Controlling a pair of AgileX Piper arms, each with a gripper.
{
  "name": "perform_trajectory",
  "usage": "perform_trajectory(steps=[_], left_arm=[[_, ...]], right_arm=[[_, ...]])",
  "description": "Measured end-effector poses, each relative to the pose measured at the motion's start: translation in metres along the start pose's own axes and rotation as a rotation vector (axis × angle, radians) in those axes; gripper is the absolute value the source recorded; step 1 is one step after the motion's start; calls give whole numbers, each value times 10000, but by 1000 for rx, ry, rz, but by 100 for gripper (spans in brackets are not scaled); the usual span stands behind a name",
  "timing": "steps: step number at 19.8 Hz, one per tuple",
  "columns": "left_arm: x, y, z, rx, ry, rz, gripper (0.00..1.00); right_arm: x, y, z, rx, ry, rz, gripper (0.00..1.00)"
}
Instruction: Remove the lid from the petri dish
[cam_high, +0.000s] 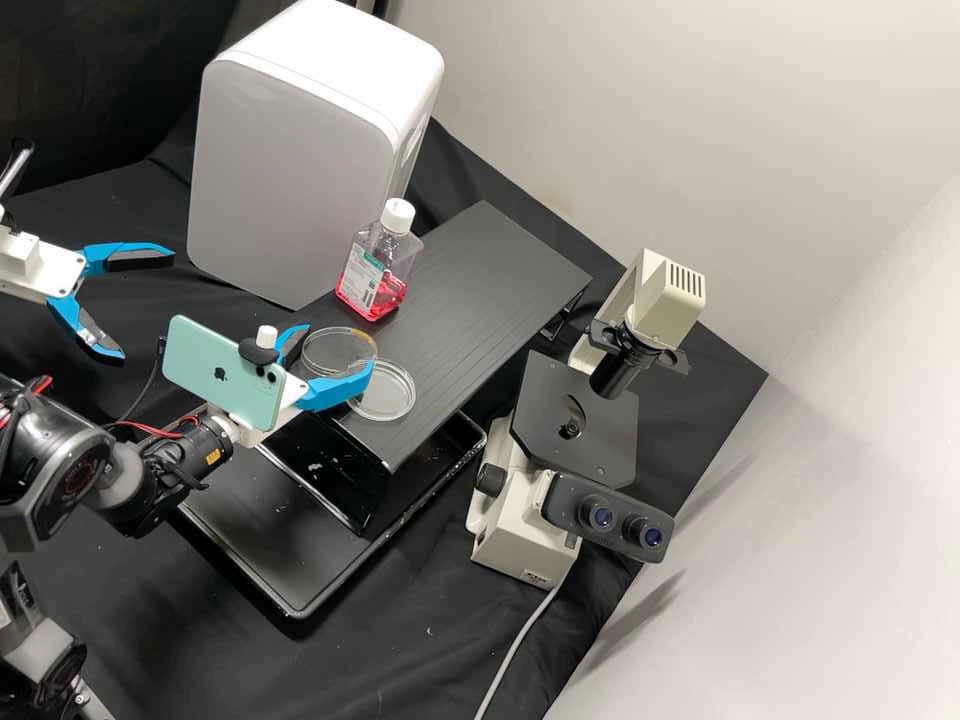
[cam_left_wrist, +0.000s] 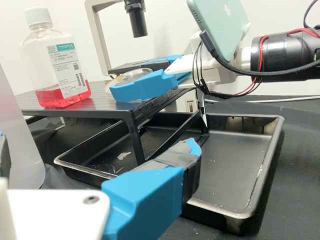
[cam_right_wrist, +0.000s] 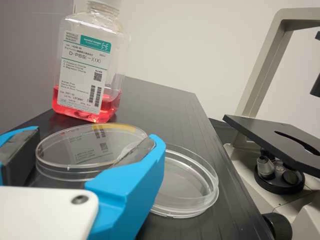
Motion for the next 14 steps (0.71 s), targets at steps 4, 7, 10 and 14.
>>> perform_trajectory(steps=[4, 7, 10, 14], left_arm=[[0, 0, 0, -2, 0, 0, 100], [1, -2, -1, -3, 0, -1, 100], [4, -10, -4, -5, 0, -3, 100], [4, -10, -4, -5, 0, -3, 100]], right_arm=[[11, -23, 14, -3, 0, 3, 0], [11, -18, 11, -3, 3, 8, 100], [11, -18, 11, -3, 3, 8, 100], [10, -15, 16, 0, -4, 12, 100]])
